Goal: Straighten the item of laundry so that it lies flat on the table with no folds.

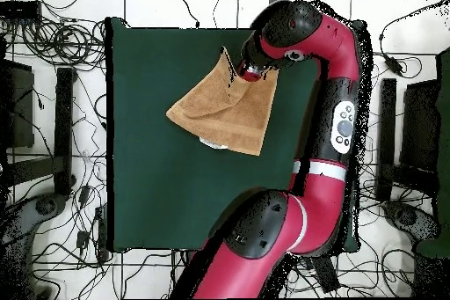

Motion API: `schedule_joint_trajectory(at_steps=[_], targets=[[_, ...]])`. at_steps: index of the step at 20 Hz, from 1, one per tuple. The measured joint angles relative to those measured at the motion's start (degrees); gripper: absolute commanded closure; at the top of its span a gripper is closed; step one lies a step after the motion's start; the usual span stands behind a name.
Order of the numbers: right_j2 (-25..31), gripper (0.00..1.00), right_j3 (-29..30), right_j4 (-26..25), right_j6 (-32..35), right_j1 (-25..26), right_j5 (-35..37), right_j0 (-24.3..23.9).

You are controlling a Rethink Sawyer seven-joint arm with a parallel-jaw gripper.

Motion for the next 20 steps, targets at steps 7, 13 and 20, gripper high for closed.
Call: schedule_joint_trajectory(at_steps=[7,13,20], targets=[[-0.02,0.0,0.94,3.09,0.0,-0.37,0.01,-2.89],[-0.03,0.0,0.94,5.12,0.0,-2.01,0.01,-6.31],[-0.03,0.0,0.94,5.68,0.0,-3.9,0.02,-7.52]])
